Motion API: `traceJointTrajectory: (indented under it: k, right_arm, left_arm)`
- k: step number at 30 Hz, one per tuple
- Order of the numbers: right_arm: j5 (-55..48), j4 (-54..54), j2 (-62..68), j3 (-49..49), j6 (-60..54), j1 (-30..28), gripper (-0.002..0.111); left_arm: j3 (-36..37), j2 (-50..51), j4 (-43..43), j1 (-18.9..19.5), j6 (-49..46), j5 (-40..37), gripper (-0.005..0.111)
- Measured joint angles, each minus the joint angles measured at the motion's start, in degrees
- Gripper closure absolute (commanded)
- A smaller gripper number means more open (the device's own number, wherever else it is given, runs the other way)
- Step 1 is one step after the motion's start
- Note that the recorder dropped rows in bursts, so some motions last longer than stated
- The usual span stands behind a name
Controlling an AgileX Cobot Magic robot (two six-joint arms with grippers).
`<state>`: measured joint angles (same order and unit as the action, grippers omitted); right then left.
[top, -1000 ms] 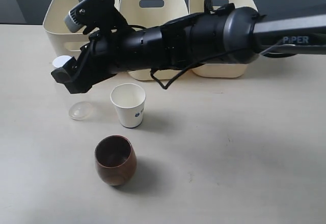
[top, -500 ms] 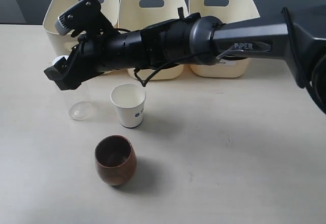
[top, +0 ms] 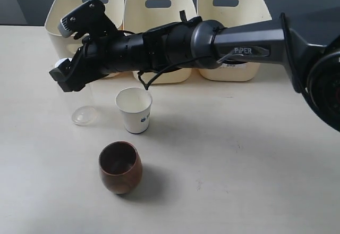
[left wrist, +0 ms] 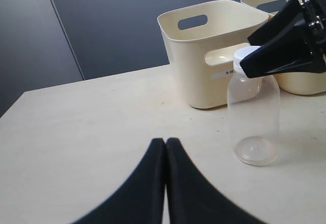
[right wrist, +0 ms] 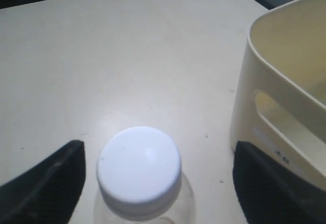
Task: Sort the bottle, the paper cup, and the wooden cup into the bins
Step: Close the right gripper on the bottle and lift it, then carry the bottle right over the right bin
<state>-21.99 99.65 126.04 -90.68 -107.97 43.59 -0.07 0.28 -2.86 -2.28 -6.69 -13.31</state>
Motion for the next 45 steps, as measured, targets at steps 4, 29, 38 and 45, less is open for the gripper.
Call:
traceJointTrajectory:
  k: [4, 29, 38, 45]
  right_arm:
    - [0.0, 0.0, 1.3, -1.1, 0.0, 0.0, 0.033]
    - [0.4, 0.2, 4.7, -3.7, 0.1, 0.0, 0.101]
    - [0.2, 0.2, 4.0, -3.7, 1.8, 0.0, 0.109]
    - [0.3, -3.5, -3.2, -3.7, 9.5, 0.0, 0.109]
  left_arm:
    - [0.0, 0.0, 0.0, 0.0, 0.0, 0.0, 0.107]
    - [0.0, 0.0, 0.1, 0.0, 0.0, 0.0, 0.107]
    - [0.0, 0.0, 0.1, 0.0, 0.0, 0.0, 0.107]
    - [0.0, 0.0, 0.1, 0.0, 0.0, 0.0, 0.107]
